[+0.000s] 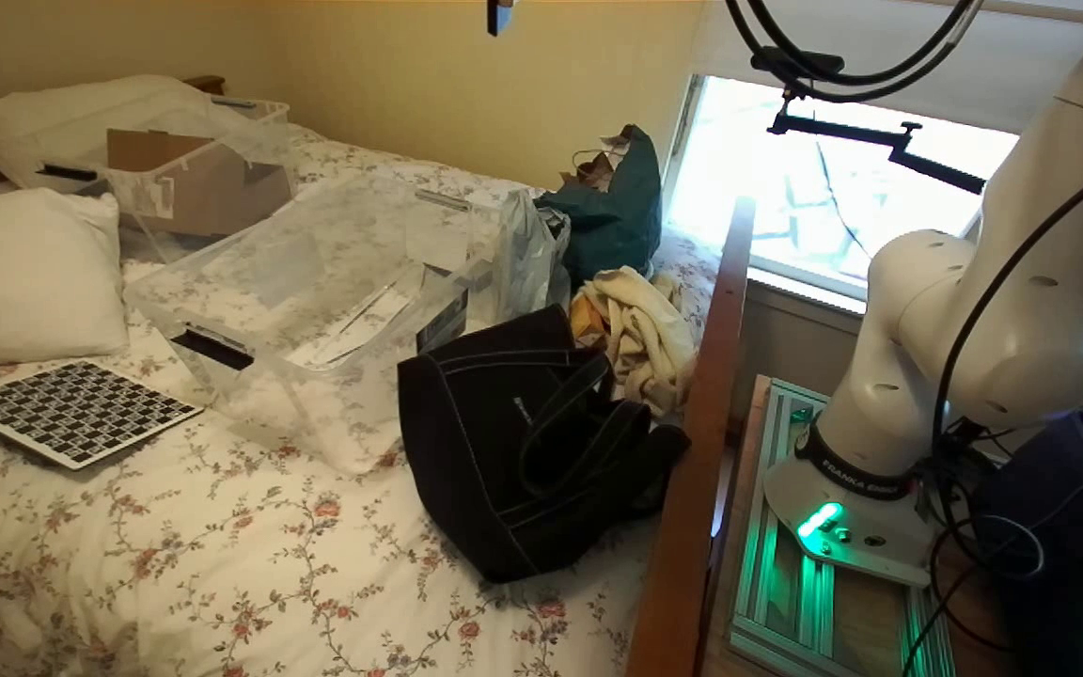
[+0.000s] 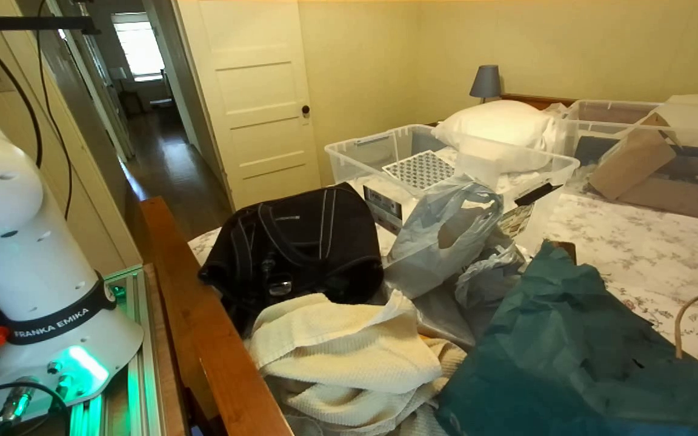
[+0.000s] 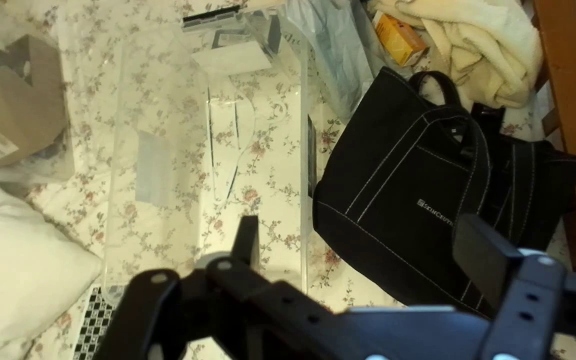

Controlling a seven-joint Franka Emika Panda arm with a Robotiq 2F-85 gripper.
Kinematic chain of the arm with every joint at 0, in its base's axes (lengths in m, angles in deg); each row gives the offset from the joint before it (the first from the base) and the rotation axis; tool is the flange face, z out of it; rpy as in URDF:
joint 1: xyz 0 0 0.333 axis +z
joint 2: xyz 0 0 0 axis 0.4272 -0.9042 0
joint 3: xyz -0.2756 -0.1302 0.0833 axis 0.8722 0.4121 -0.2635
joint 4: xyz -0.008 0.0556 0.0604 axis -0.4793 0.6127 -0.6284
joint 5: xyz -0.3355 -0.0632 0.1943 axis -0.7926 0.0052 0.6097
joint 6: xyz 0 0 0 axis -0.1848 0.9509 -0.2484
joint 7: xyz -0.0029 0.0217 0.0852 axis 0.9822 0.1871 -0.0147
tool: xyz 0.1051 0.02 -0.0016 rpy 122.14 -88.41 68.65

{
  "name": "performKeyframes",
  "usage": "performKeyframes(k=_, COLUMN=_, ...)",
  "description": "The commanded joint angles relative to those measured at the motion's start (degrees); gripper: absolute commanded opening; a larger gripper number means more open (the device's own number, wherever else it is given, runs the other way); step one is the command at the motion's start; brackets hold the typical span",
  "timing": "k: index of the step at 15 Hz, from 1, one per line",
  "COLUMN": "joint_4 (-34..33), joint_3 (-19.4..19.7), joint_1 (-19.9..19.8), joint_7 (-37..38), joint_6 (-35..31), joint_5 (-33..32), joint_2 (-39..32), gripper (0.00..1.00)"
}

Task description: Remove the black bag from the clear container.

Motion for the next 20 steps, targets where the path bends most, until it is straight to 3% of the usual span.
performKeyframes(k=1, joint_4=3.2, joint_3=-0.7, joint_1=0.8, joint_7=-8.1, joint_6=-4.9, joint_5=2.2, joint_2=2.4, gripper=1.00)
performKeyframes(k=9, joint_4=12.7, joint_3=-0.6, joint_1=3.3, joint_7=-26.3, joint_6=-12.2, joint_5=13.0, joint_2=10.2, gripper=1.00)
performKeyframes(k=16, joint_4=18.3, joint_3=2.1, joint_1=4.1, joint_7=-48.1, joint_6=-12.5, joint_5=21.9, joint_2=14.2, gripper=1.00)
performKeyframes(k=20, joint_4=20.7, joint_3=3.1, joint_1=3.8, joint_7=-56.0, joint_6=-11.9, joint_5=24.0, joint_2=15.5, gripper=1.00)
